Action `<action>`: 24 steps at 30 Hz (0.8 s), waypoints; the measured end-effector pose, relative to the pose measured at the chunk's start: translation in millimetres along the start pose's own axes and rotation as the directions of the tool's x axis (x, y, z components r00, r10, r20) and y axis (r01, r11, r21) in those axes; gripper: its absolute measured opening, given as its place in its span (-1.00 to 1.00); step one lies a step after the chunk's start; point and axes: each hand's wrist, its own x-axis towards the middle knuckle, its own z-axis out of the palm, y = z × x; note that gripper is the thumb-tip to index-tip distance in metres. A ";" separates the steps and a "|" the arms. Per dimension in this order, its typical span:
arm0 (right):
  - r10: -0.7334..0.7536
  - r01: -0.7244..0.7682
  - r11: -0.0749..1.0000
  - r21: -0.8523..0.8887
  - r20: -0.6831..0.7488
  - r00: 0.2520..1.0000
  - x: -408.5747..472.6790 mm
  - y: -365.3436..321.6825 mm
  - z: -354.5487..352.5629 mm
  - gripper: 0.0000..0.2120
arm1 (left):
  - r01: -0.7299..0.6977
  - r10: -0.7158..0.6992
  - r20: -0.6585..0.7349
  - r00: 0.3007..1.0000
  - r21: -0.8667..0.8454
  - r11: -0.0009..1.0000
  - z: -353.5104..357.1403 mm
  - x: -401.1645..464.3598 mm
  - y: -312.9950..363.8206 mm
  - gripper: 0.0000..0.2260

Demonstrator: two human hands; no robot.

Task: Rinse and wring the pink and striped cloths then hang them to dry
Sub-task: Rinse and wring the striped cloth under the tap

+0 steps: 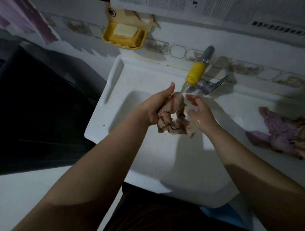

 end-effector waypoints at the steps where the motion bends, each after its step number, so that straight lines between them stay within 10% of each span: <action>1: -0.023 0.015 0.997 0.074 0.111 0.994 -4.4 -6.0 3.6 -0.44 | 0.023 -0.023 0.034 0.999 0.007 1.000 4.3 -3.6 3.0 -0.52; 4: -0.002 -0.030 0.994 0.108 0.282 0.959 -11.0 -19.1 18.3 -0.33 | 0.031 -0.034 0.069 0.997 0.040 0.999 10.8 -5.4 12.1 -0.55; 10: 0.069 -0.072 0.988 0.135 0.031 0.997 -20.0 -65.7 11.4 -0.96 | -0.176 0.319 -0.178 0.931 0.548 0.818 -5.9 1.4 18.7 -0.60; 18: 0.166 -0.189 0.699 0.689 0.100 0.981 -22.3 -92.6 14.0 -0.85 | -0.008 0.001 0.126 0.992 0.054 0.999 -22.2 21.4 -18.0 -0.21; 21: 0.220 -0.169 0.757 0.631 -0.003 0.976 -15.2 -87.8 5.6 -0.84 | 0.057 -0.073 0.227 0.971 0.074 0.996 -28.5 17.3 -33.6 -0.27; 24: 0.171 -0.131 0.970 0.204 -0.194 0.966 -5.6 -82.4 -9.1 -0.77 | 0.066 -0.079 0.130 0.988 0.102 0.993 -35.6 16.8 -49.4 -0.47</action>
